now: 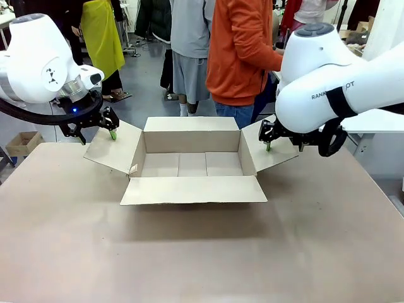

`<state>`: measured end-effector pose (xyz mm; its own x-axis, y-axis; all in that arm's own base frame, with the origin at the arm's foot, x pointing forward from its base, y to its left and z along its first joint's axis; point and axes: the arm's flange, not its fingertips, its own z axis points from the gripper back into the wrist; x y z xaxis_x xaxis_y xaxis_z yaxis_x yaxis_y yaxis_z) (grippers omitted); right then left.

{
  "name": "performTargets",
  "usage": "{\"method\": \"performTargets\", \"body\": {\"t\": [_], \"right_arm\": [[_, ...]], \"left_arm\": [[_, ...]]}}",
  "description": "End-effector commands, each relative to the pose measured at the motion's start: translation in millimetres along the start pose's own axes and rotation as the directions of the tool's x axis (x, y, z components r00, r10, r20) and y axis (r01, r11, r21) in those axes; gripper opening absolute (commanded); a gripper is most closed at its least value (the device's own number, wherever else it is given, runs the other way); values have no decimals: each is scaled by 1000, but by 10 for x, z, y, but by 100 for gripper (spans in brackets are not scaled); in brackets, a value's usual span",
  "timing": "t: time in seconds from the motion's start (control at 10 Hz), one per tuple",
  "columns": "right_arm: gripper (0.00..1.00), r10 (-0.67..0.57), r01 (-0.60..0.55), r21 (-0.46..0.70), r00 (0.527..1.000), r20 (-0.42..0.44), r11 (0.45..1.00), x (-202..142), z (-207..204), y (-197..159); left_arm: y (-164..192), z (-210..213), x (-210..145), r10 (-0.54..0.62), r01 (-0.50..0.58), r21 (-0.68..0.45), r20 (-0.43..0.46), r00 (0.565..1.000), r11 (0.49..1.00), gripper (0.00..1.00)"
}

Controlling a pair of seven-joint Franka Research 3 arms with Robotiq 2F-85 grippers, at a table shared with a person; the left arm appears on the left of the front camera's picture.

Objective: Pack the gift set into the box.
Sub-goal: Place both hands on the side flaps of the Package Box and spread them outward, then lift both hands away from the flaps of the Package Box.

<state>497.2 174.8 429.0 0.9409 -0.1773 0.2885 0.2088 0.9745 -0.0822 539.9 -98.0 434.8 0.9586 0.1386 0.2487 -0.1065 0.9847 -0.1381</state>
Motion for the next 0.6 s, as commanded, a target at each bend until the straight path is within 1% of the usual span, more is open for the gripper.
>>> {"method": "performTargets", "body": {"t": [0.0, 0.5], "right_arm": [[100, 14, -14, -45, 1000, 9, 999, 61, 96, 42], [100, 14, -14, -45, 1000, 9, 999, 61, 96, 42]], "left_arm": [[-14, 23, -13, 11, -11, 18, -1, 1000, 1000, 100], [-14, 23, -13, 11, -11, 18, -1, 1000, 1000, 100]]}}
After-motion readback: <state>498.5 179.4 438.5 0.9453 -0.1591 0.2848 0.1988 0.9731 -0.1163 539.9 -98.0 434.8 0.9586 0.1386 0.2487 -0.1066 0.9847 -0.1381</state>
